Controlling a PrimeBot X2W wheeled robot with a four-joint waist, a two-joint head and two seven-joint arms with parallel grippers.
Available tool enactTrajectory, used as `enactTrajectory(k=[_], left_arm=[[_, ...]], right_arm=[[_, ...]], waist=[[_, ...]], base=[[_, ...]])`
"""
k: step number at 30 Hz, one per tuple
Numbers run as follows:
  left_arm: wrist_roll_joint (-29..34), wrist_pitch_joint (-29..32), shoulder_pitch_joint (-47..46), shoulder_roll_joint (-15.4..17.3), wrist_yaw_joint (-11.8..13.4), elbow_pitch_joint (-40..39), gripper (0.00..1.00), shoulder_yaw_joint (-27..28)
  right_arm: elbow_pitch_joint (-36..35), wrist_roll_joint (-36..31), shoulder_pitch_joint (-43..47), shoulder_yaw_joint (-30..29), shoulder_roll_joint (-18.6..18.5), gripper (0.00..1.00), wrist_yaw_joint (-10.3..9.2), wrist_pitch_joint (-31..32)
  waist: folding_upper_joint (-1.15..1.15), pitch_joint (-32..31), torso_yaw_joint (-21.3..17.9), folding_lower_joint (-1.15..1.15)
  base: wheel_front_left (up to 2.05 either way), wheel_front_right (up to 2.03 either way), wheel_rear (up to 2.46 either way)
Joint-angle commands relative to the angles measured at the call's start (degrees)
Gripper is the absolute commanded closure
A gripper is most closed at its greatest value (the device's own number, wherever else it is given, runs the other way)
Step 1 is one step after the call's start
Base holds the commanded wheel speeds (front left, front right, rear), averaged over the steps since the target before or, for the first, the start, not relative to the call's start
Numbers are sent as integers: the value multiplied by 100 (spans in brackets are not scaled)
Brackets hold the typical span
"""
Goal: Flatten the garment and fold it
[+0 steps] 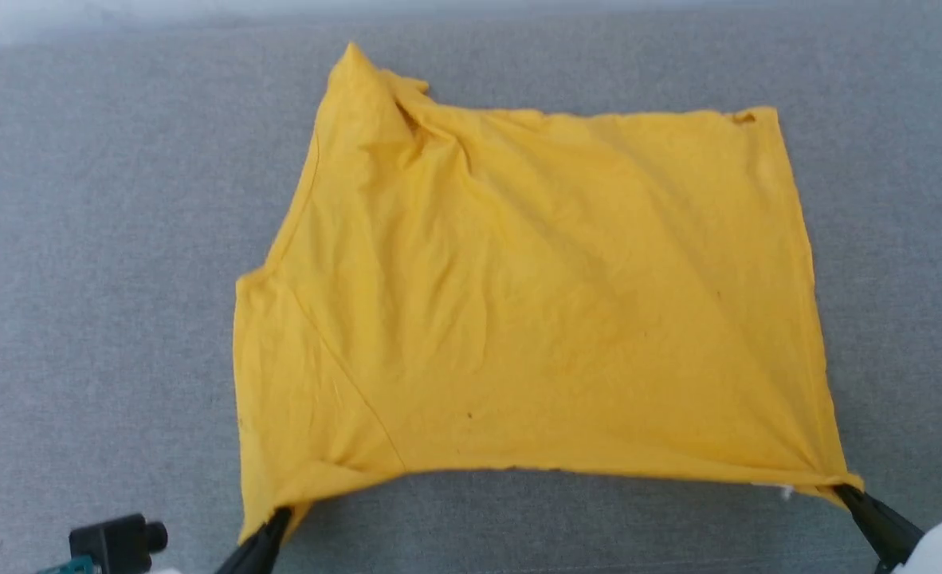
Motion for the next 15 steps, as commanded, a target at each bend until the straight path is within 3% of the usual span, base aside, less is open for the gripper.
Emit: enactTrajectory(k=[1,15], left_arm=[[-82,56,135,42,48,-92,100,12],[-396,243,1236,276,245,-1363,100,409]], right_arm=[[-77,28,88,-76,49,100,-11,86],[-861,104,828,-892,524,100,-11,1024]], waist=[[0,-164,15,1],[0,-396,71,1]], base=[[0,0,0],[0,0,0]])
